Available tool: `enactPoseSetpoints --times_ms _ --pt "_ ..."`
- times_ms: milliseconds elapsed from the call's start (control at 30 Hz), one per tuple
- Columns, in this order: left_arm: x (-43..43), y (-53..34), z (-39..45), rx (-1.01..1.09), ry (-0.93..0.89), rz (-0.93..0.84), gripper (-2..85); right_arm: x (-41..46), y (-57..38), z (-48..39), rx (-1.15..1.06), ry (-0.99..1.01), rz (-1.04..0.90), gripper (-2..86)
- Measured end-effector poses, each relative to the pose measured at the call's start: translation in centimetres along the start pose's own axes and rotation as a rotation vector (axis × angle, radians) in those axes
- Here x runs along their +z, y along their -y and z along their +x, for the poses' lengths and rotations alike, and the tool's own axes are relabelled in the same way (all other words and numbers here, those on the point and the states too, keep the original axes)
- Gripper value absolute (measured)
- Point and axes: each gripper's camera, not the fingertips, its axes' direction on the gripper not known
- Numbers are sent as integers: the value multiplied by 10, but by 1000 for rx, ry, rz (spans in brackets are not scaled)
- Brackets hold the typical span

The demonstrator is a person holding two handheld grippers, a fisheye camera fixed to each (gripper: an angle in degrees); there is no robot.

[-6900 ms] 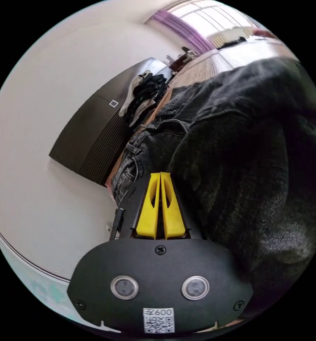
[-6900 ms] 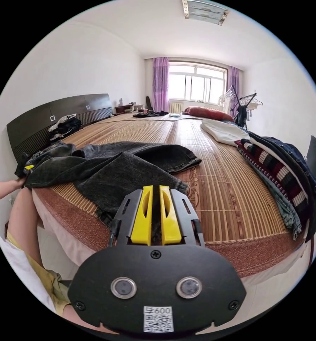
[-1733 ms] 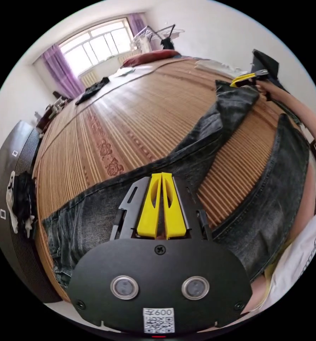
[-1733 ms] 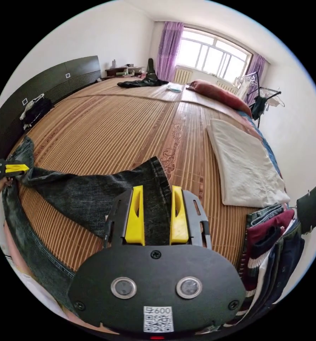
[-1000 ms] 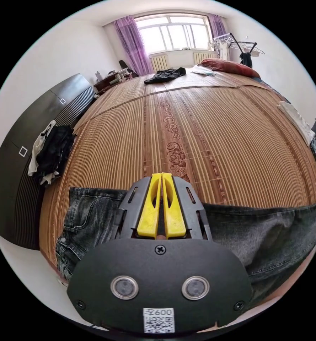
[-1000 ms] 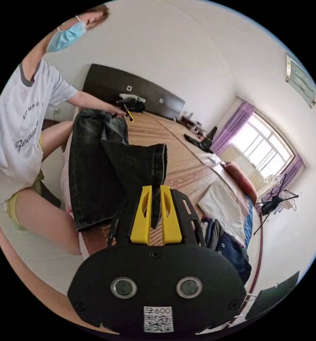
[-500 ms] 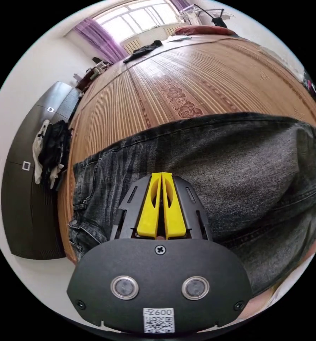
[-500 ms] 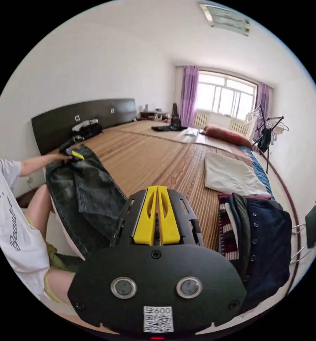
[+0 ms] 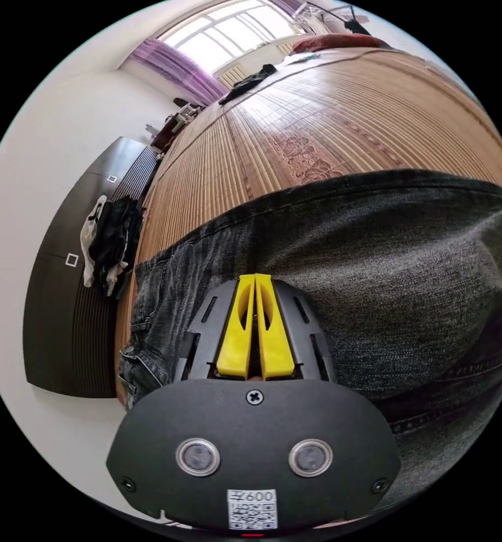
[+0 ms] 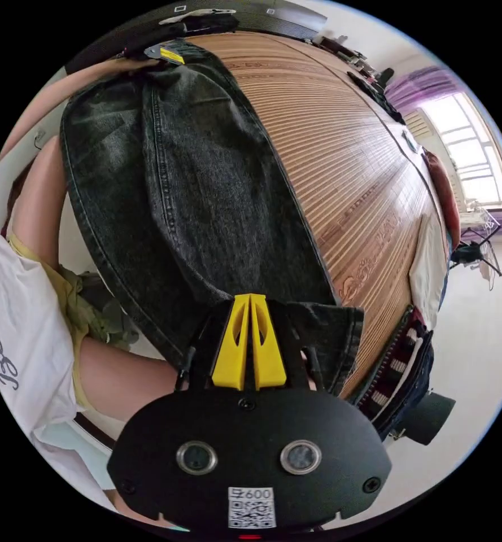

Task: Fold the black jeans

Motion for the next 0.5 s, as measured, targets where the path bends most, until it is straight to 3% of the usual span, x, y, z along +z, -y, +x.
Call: enactPoseSetpoints --times_ms 67,100,167,233,300,400,500 --pt "0 -3 -9 -38 -47 25 1 -2 -25 -20 72 -51 -114 -8" --pt "0 -2 -10 -42 -54 26 1 6 -43 -34 112 -143 -241 -8" --pt "-1 1 -12 -50 -68 31 2 0 -69 -53 181 -324 -284 -8" --pt "-2 0 -18 -70 -96 46 2 -48 -79 -64 343 -530 -137 -8" --pt "-3 3 -22 -81 -117 49 3 -98 -73 -64 493 -588 68 -8" --pt "-6 11 -17 -73 -97 46 3 -144 -43 -56 545 -472 395 -9" --pt "-9 18 -11 -58 -65 38 2 -111 32 -2 572 -374 324 -9"
